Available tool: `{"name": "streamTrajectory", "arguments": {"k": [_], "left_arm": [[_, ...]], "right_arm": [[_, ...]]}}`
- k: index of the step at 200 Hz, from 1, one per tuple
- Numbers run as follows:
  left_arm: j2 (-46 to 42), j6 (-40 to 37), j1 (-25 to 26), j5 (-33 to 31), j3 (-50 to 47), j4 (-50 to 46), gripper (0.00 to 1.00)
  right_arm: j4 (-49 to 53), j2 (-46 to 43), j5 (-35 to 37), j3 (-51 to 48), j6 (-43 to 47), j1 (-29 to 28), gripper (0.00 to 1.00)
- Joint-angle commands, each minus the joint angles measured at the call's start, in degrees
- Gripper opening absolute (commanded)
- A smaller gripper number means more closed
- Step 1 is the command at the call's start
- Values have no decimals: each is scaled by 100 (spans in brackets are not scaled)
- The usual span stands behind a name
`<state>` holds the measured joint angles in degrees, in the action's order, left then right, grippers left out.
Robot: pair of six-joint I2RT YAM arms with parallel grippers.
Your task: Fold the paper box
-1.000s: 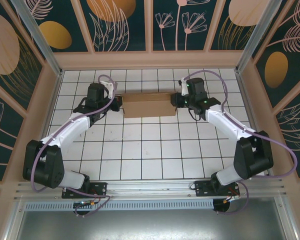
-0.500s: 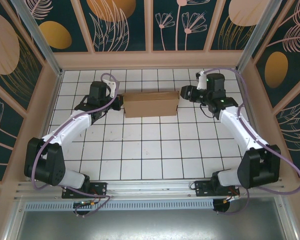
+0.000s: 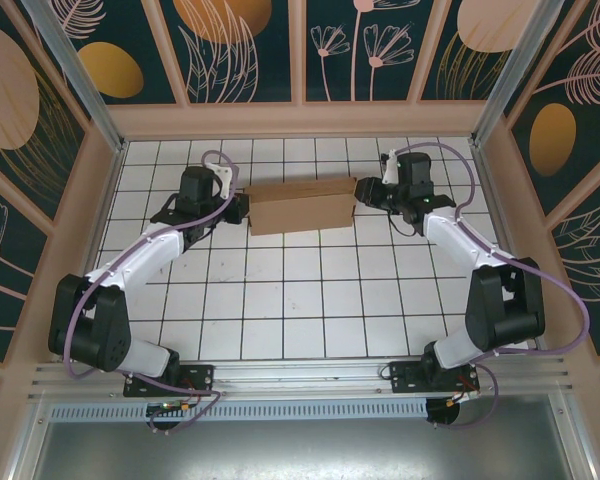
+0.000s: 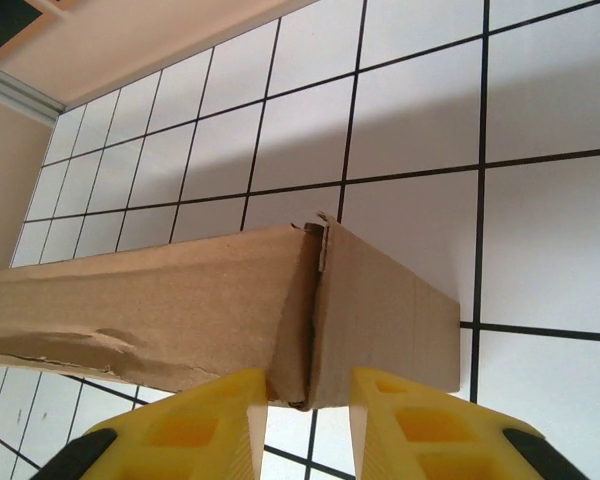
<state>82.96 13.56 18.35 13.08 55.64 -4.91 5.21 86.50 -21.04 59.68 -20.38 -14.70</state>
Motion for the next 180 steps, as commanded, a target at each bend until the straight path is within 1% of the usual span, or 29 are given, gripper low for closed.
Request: {"name": "streamTrajectory", "arguments": {"k": [1, 17, 30, 54, 63, 73, 86, 94, 103, 108, 118, 146, 159, 180], "left_arm": [[-169, 122, 60, 255, -100, -199, 35], [-325, 219, 58, 206, -62, -152, 43], [-444, 266, 46, 231, -51, -112, 48], [-658, 431, 20, 416, -134, 34, 50], [-752, 512, -5, 631, -192, 144, 47], [-861, 574, -55, 974, -266, 295, 37], [-1021, 716, -168, 1353, -358, 550, 30], [-1115, 921, -288, 1459, -456, 776, 27], [-1159, 1240, -434, 1482, -555, 1031, 27], [-1145, 1418, -521, 1481, -593, 1151, 30], [-1055, 1712, -648, 1374, -570, 1246, 41], [-658, 2237, -754, 1279, -544, 1670, 54], [-443, 2366, -763, 1291, -500, 1836, 57], [-122, 2550, -763, 1471, -458, 2029, 57]], "right_arm": [[180, 71, 125, -231, -79, -91, 27], [186, 50, 161, -169, -130, -86, 27], [197, 12, 193, -102, -183, -91, 28], [251, -19, 244, 33, -244, -94, 28], [268, -11, 249, 60, -249, -100, 29], [291, 0, 249, 92, -263, -95, 29], [299, 21, 249, 117, -275, -99, 29], [300, 28, 249, 122, -284, -95, 29], [303, 42, 249, 123, -282, -96, 29], [296, 38, 257, 117, -282, -100, 29], [287, 48, 258, 106, -291, -95, 29], [277, 72, 267, 112, -300, -114, 29], [316, 99, 267, 155, -283, -131, 29], [360, 115, 289, 206, -247, -140, 29]]}}
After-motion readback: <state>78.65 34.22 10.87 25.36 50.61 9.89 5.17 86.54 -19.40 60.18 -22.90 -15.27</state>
